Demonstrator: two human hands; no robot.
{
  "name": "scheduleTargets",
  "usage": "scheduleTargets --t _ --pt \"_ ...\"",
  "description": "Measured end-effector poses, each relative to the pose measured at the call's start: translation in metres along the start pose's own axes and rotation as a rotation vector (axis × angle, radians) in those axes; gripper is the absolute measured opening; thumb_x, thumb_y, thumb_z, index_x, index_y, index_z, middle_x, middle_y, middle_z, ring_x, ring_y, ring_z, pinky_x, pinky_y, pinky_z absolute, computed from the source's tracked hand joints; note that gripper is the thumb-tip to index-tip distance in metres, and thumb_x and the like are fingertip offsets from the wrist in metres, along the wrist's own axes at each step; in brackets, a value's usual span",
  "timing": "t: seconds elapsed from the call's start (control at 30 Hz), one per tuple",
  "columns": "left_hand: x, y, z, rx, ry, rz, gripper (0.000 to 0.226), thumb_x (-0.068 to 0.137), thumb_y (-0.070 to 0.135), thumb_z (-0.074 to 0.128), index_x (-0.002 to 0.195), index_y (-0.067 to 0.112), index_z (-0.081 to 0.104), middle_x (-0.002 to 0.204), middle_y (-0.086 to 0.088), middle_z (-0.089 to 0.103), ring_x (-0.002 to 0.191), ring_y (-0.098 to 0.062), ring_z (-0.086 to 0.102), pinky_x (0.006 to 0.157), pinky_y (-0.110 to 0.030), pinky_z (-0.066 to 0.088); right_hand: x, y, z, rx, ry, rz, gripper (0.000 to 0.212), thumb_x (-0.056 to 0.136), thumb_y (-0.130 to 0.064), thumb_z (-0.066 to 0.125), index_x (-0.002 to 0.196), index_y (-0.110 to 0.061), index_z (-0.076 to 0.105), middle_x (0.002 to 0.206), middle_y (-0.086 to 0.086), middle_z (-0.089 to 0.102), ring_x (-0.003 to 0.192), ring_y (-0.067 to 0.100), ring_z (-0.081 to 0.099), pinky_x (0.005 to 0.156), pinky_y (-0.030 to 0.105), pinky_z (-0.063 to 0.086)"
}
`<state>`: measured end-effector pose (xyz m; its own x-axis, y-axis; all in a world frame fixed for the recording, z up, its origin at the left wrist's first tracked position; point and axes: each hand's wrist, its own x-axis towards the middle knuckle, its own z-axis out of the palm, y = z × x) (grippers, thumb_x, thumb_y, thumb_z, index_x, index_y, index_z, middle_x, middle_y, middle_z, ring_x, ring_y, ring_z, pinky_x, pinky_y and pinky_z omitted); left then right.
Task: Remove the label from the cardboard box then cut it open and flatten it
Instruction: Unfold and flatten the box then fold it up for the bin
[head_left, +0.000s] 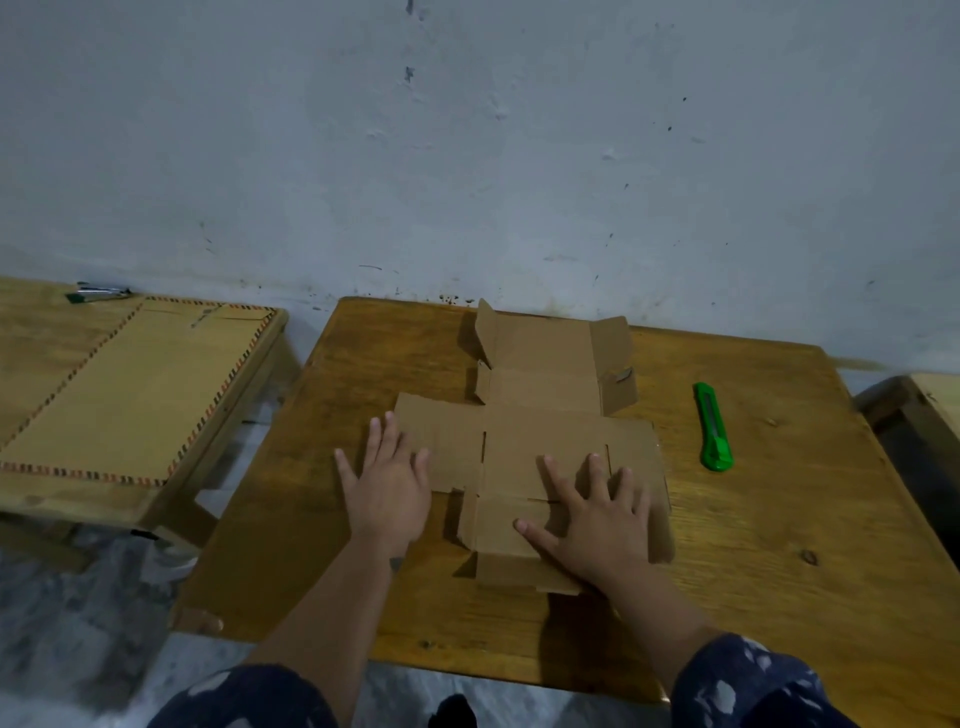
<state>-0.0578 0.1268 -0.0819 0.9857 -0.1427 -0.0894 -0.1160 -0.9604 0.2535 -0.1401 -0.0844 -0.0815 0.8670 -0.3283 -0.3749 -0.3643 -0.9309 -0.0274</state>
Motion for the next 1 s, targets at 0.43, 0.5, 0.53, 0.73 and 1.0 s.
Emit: scheduleTargets --t 0.43,0.5,0.53,0.73,1.0 --pt "0.012 0.053 0.019 0.276 -0.165 0.211 0.067 0.096 0.056 0.009 0.151 0.023 -0.011 0.159 -0.004 -0.017 0.143 -0.023 -0.024 0.113 -0.059 -0.013 0.075 0.044 -0.025 0.107 0.179 0.086 0.069 0.098 -0.048 0.023 0.150 -0.018 -0.012 0.157 0.010 -0.023 0.144 0.031 -0.021 0.113 0.056 -0.009" --pt "0.013 0.044 0.025 0.255 -0.176 0.212 0.068 0.094 0.060 0.004 0.151 0.026 -0.012 0.159 -0.002 -0.018 0.143 -0.022 -0.025 0.113 -0.058 -0.015 0.079 0.048 -0.017 0.141 0.160 0.124 0.068 0.099 -0.048 0.022 0.150 -0.014 -0.008 0.159 0.008 -0.017 0.146 0.029 -0.017 0.114 0.057 -0.007" --pt "0.013 0.039 0.028 0.243 -0.174 0.216 0.071 0.090 0.063 -0.003 0.150 0.027 -0.013 0.158 -0.001 -0.020 0.143 -0.021 -0.025 0.112 -0.057 -0.016 0.082 0.049 -0.014 0.152 0.153 0.134 0.067 0.099 -0.047 0.021 0.151 -0.013 -0.005 0.160 0.007 -0.013 0.146 0.029 -0.014 0.114 0.057 -0.006" --pt "0.013 0.026 0.048 0.145 -0.036 0.254 0.074 0.085 0.068 -0.007 0.149 0.033 0.000 0.160 0.003 -0.004 0.146 -0.021 -0.013 0.114 -0.059 -0.007 0.107 0.050 -0.025 0.281 0.319 0.174 0.059 0.099 -0.041 0.029 0.149 -0.010 0.021 0.157 0.008 0.022 0.146 0.027 0.010 0.118 0.049 0.005" --pt "0.016 0.024 0.054 0.140 -0.024 0.241 0.069 0.091 0.065 0.012 0.148 0.029 0.028 0.157 0.001 0.023 0.146 -0.023 0.014 0.110 -0.063 0.019 0.168 0.054 -0.069 0.992 0.437 0.365 0.052 0.095 -0.031 0.052 0.144 -0.019 0.037 0.120 0.008 0.064 0.107 0.028 0.060 0.083 0.034 0.050"
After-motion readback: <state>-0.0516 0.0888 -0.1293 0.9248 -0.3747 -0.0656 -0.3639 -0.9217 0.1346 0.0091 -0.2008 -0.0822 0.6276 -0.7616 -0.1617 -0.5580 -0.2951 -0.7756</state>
